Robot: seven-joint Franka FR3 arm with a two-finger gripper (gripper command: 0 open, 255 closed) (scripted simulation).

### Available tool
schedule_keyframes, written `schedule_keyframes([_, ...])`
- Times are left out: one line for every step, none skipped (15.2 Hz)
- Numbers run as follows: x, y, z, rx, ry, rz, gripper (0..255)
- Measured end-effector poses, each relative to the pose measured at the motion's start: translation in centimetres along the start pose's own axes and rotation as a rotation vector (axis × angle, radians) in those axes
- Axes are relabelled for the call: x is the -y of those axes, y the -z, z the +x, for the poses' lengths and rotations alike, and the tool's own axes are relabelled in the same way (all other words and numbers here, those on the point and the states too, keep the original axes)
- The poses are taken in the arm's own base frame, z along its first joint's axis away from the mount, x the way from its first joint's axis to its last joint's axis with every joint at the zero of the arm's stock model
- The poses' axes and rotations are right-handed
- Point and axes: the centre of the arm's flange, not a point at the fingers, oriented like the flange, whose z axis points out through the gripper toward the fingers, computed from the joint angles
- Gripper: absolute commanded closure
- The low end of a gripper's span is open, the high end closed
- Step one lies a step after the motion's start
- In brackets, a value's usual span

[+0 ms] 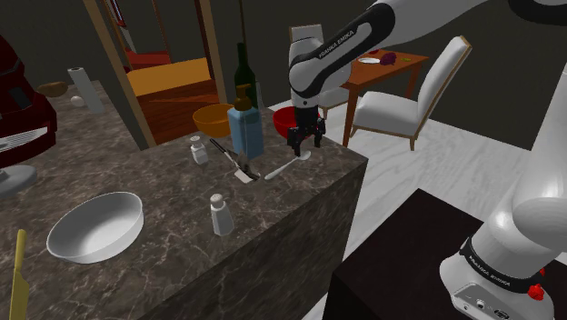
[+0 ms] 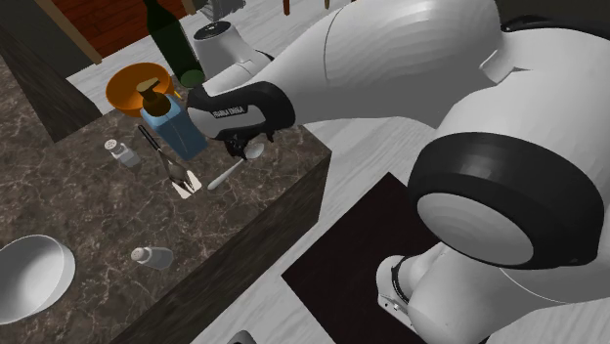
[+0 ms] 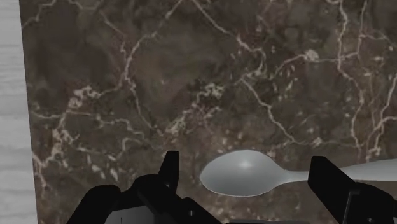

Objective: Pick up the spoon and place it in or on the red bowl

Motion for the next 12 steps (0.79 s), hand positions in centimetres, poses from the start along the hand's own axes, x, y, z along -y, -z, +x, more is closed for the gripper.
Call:
schedule_keyframes([0.0,-0.4,0.0,0.0,0.0,0.0,0])
schedule_keyframes([0.0,-0.9,0.0,0.0,0.0,0.0,0])
schedule_keyframes([0.0,-1.8,0.0,0.0,0.0,0.0,0])
schedule_keyframes([0.1,-2.1,0.0,0.001,0.0,0.0,0])
schedule_keyframes([0.0,-2.2,0.0,0.001,0.0,0.0,0])
schedule_keyframes([0.0,-2.3,0.0,0.0,0.0,0.0,0])
schedule_keyframes([0.0,-2.3,0.0,0.0,0.0,0.0,0])
schedule_keyframes([0.0,-2.3,0.0,0.0,0.0,0.0,0])
schedule_keyframes([0.0,-2.3,0.0,0.0,0.0,0.0,0])
schedule_keyframes([0.0,-2.3,0.0,0.0,0.0,0.0,0])
schedule_keyframes([0.0,-2.3,0.0,0.0,0.0,0.0,255])
schedule_keyframes([0.0,-2.3,0.0,0.0,0.0,0.0,255])
